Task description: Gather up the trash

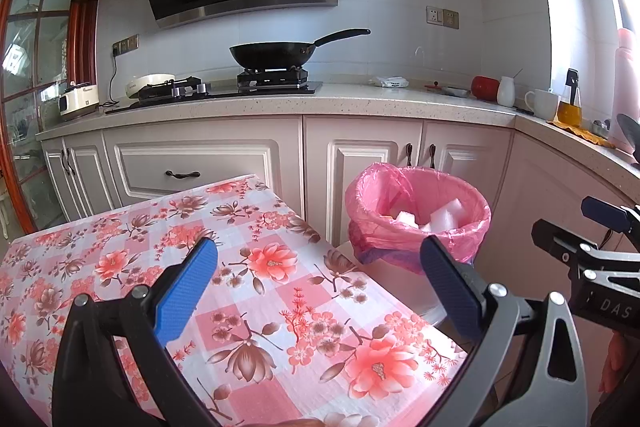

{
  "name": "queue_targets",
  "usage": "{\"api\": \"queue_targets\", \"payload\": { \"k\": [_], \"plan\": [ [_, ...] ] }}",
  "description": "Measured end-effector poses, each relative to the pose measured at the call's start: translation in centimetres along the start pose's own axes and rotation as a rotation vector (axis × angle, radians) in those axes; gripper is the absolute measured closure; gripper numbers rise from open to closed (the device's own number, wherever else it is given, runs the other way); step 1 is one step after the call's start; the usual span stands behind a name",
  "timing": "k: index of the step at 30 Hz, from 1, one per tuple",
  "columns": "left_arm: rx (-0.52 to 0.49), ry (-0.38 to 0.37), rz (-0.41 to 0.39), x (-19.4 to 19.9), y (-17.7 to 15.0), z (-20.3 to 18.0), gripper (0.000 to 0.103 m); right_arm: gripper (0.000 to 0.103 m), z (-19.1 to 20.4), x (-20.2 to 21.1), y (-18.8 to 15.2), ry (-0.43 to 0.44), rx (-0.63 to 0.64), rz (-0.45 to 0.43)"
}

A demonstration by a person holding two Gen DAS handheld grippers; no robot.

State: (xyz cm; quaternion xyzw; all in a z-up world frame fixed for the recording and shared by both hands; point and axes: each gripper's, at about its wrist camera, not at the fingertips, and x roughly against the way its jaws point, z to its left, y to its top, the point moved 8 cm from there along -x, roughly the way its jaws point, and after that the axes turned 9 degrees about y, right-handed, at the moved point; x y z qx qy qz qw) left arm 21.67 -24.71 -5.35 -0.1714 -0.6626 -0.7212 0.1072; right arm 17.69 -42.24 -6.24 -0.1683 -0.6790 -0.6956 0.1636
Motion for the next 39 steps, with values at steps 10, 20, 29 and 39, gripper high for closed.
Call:
{"api": "queue_targets", "payload": {
  "k": [10,20,29,39],
  "plan": [
    [0.002,-0.001,0.001,0.0,0.0,0.0,0.005,0.018,0.0,0.5,0.2,-0.007,0.006,-0.02],
    [0.005,-0.003,0.002,0.1,0.0,0.0,0.005,0.018,0.2,0.8,0.4,-0.007,0.012,-0.033],
    [0.006,-0.002,0.001,0.1,0.0,0.0,0.005,0.018,0.3,1.0,0.5,-0.003,0.014,-0.047],
    [0.003,-0.007,0.001,0.2,-0.1,-0.2,0.005,0.018,0.3,1.0,0.4,-0.002,0.012,-0.05]
  ]
}}
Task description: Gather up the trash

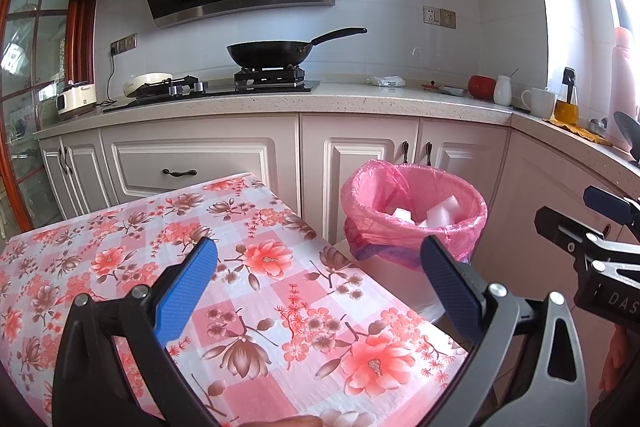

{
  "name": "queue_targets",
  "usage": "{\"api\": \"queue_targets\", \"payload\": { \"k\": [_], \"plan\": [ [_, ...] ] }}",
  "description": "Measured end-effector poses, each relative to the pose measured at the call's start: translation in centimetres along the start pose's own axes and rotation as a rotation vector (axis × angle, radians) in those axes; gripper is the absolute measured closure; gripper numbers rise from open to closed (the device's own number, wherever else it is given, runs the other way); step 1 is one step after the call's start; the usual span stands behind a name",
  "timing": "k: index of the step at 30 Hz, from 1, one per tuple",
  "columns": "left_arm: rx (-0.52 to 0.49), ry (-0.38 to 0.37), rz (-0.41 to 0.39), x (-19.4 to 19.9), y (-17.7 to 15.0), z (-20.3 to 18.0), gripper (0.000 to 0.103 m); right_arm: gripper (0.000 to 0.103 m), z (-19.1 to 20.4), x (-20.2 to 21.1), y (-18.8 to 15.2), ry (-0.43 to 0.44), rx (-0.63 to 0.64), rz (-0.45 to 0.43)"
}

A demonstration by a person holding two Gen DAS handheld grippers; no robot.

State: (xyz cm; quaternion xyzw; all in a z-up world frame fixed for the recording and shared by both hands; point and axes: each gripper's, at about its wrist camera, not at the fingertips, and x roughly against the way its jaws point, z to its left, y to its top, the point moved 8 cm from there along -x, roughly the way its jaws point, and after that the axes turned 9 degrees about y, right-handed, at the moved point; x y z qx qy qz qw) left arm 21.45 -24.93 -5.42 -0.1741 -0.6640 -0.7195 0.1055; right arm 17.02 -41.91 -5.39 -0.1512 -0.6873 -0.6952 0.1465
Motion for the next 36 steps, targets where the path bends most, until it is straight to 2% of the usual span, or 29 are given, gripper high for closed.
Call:
{"api": "queue_targets", "payload": {
  "k": [33,36],
  "plan": [
    [-0.004,-0.026,-0.021,-0.01,-0.47,-0.07,0.005,0.018,-0.14,0.64,-0.67,0.009,-0.016,-0.052],
    [-0.004,-0.006,-0.023,-0.03,-0.57,0.05,0.005,0.018,-0.25,0.74,-0.79,0.007,-0.018,-0.052]
  ]
}}
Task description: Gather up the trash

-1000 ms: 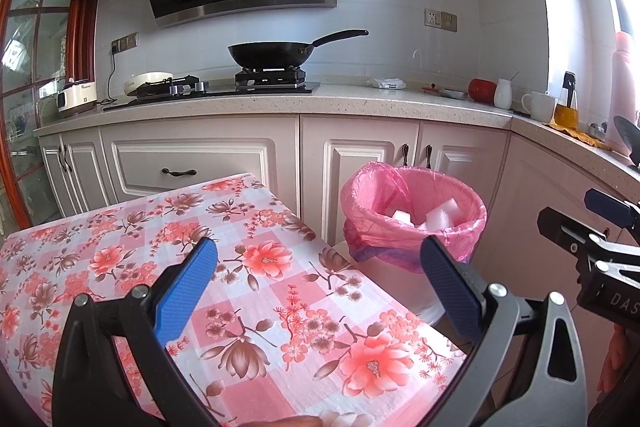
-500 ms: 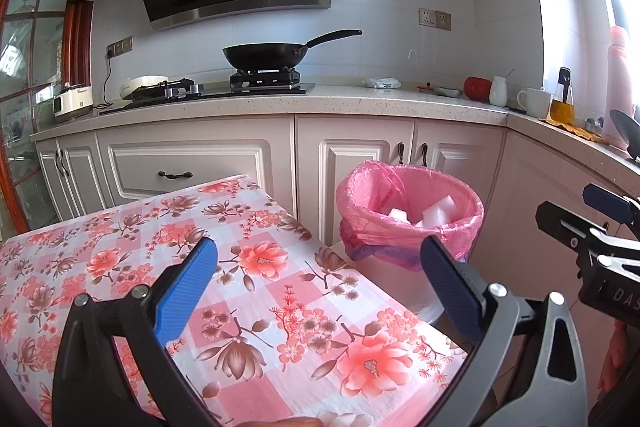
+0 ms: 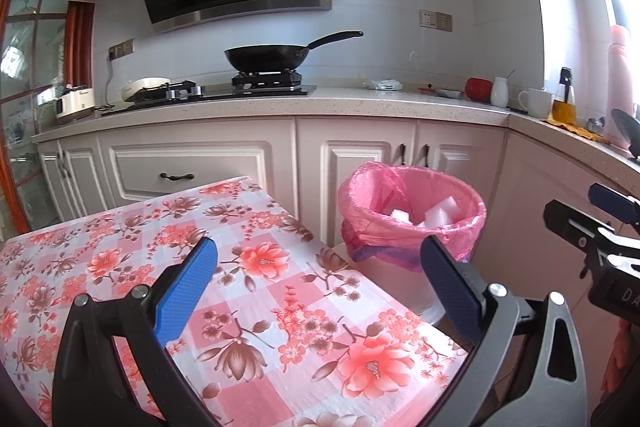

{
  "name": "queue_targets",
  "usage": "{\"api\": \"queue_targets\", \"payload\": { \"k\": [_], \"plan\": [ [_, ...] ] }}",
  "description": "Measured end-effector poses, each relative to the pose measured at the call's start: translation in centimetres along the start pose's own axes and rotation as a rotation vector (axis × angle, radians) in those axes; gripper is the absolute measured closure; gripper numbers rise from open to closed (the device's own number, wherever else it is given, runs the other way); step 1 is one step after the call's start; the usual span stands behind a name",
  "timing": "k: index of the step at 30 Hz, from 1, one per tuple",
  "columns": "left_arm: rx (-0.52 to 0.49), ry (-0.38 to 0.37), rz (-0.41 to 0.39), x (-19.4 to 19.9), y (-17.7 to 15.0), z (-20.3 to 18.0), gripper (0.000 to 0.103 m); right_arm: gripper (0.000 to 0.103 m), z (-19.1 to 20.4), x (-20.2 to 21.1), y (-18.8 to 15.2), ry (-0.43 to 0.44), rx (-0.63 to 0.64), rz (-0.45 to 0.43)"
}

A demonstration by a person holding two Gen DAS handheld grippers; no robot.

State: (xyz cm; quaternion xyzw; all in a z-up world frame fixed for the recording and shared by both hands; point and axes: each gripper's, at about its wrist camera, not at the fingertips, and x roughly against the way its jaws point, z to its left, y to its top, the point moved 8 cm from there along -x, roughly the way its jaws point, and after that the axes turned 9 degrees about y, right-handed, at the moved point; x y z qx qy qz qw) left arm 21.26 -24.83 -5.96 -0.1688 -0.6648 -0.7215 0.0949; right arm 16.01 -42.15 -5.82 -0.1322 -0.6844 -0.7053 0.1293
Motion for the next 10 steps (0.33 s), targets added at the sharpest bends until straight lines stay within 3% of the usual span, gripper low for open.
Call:
{"api": "queue_targets", "payload": {
  "k": [10],
  "plan": [
    [0.001,-0.028,-0.002,-0.01,-0.23,-0.24,0.005,0.018,-0.03,0.06,-0.14,0.004,-0.002,-0.001]
  ]
}}
